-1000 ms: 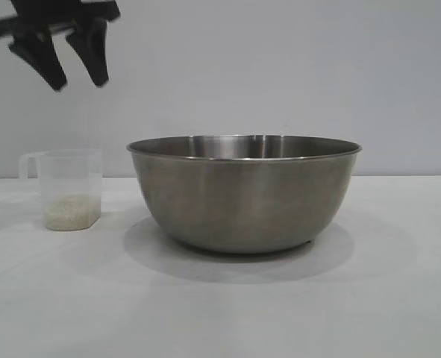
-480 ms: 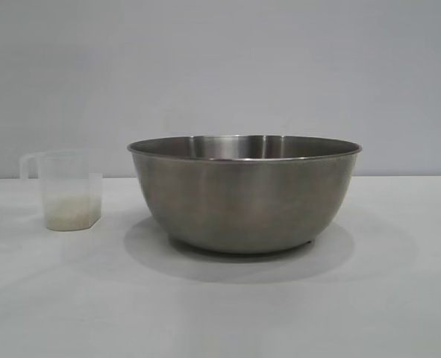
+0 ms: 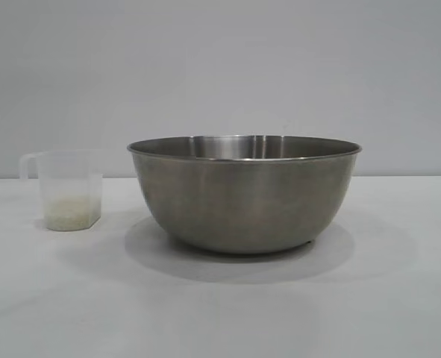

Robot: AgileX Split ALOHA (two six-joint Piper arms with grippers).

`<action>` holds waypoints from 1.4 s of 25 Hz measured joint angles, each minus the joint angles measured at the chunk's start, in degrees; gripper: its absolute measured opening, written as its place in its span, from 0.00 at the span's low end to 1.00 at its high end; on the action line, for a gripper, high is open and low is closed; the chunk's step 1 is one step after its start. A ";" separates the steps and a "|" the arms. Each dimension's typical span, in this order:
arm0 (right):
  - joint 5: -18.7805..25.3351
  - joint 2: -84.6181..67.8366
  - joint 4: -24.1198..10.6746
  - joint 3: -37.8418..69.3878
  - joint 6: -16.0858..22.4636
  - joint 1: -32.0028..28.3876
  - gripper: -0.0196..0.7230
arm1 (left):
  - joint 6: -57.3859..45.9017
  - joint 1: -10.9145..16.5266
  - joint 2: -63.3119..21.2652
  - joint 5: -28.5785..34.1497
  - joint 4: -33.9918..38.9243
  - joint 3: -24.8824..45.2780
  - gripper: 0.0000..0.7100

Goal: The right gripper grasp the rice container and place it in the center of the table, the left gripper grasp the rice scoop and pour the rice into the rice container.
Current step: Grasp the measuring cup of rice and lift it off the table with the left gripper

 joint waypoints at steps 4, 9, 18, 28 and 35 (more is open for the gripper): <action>0.00 0.00 0.00 0.00 0.00 0.00 0.71 | -0.12 0.00 -9.05 -8.58 -0.61 11.24 0.59; 0.00 0.00 0.00 0.00 0.00 0.00 0.71 | -0.23 0.00 -17.94 -19.79 -1.25 23.52 0.59; 0.00 0.00 0.00 0.00 0.00 0.00 0.71 | 0.27 0.00 -24.38 -43.50 -6.93 44.16 0.59; 0.00 0.00 0.00 0.00 -0.01 0.00 0.71 | 0.27 0.00 -24.48 -73.07 -3.88 59.56 0.59; 0.00 0.00 0.00 0.00 -0.01 0.00 0.71 | 0.75 0.00 -24.52 -77.82 -2.35 60.00 0.59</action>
